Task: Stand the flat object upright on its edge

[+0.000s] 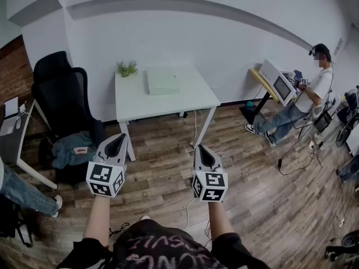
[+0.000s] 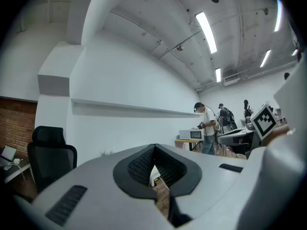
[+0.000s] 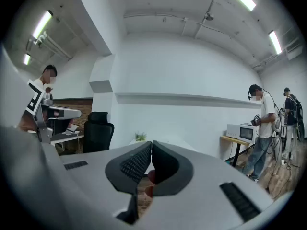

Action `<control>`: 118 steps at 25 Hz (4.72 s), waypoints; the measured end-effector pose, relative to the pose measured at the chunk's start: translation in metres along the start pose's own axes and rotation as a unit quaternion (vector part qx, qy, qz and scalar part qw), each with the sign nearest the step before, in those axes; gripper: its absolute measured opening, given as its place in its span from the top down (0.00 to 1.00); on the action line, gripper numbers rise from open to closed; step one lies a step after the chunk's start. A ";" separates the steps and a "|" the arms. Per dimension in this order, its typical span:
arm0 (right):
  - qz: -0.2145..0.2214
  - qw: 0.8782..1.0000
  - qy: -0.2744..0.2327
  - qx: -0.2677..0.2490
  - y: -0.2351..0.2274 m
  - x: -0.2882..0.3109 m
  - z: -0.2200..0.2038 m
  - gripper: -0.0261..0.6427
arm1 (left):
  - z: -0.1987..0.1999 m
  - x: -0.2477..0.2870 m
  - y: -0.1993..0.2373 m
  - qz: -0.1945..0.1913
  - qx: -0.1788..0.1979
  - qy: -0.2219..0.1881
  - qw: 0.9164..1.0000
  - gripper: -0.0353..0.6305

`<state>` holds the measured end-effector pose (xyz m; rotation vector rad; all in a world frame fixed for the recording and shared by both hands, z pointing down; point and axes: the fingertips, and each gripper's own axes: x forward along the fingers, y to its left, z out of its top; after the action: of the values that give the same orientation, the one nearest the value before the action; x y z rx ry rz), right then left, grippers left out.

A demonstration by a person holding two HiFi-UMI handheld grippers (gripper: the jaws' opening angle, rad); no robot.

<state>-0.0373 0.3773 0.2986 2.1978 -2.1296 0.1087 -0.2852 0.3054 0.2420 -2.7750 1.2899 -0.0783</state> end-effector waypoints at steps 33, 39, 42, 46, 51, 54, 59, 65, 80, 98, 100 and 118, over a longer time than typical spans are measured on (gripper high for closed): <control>-0.018 1.000 0.016 -0.020 0.051 0.065 -0.004 0.92 | -0.028 0.032 0.071 -0.037 -0.010 0.016 0.999 0.93; -0.026 0.999 0.021 -0.025 0.048 0.079 -0.005 0.92 | -0.030 0.051 0.084 -0.044 -0.014 0.014 0.999 0.93; -0.034 0.999 0.022 -0.023 0.041 0.088 -0.006 0.92 | -0.027 0.060 0.084 -0.051 -0.004 0.014 0.999 0.93; -0.041 0.999 0.016 -0.015 0.037 0.102 0.000 0.92 | -0.029 0.064 0.092 -0.056 0.000 0.015 0.998 0.93; -0.051 0.998 0.016 -0.016 0.031 0.112 0.003 0.92 | -0.035 0.083 0.099 -0.061 -0.013 0.017 0.998 0.93; -0.057 0.998 0.020 -0.018 0.020 0.115 -0.002 0.92 | -0.040 0.096 0.093 -0.067 -0.016 0.017 0.998 0.93; -0.054 0.998 0.020 -0.017 0.008 0.135 -0.008 0.92 | -0.046 0.117 0.092 -0.066 -0.013 0.017 0.998 0.93; -0.034 0.999 0.017 -0.017 0.005 0.180 -0.008 0.92 | -0.051 0.146 0.111 -0.050 -0.008 0.024 0.998 0.93; 0.001 0.999 0.049 -0.004 -0.067 0.330 -0.022 0.92 | -0.076 0.295 0.143 -0.020 -0.011 0.061 0.998 0.93; 0.051 0.997 0.059 -0.003 -0.125 0.459 -0.009 0.92 | -0.072 0.415 0.173 0.030 -0.013 0.074 0.997 0.93; 0.056 0.997 0.057 -0.006 -0.124 0.470 -0.005 0.92 | -0.071 0.420 0.179 0.035 -0.018 0.072 0.997 0.93; 0.053 0.995 0.087 -0.004 -0.135 0.591 -0.013 0.92 | -0.109 0.529 0.242 0.017 -0.037 0.096 0.995 0.93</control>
<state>0.1167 -0.2042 0.3736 1.9901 -2.1454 0.2863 -0.1379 -0.2601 0.3338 -2.8661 1.4092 -0.3093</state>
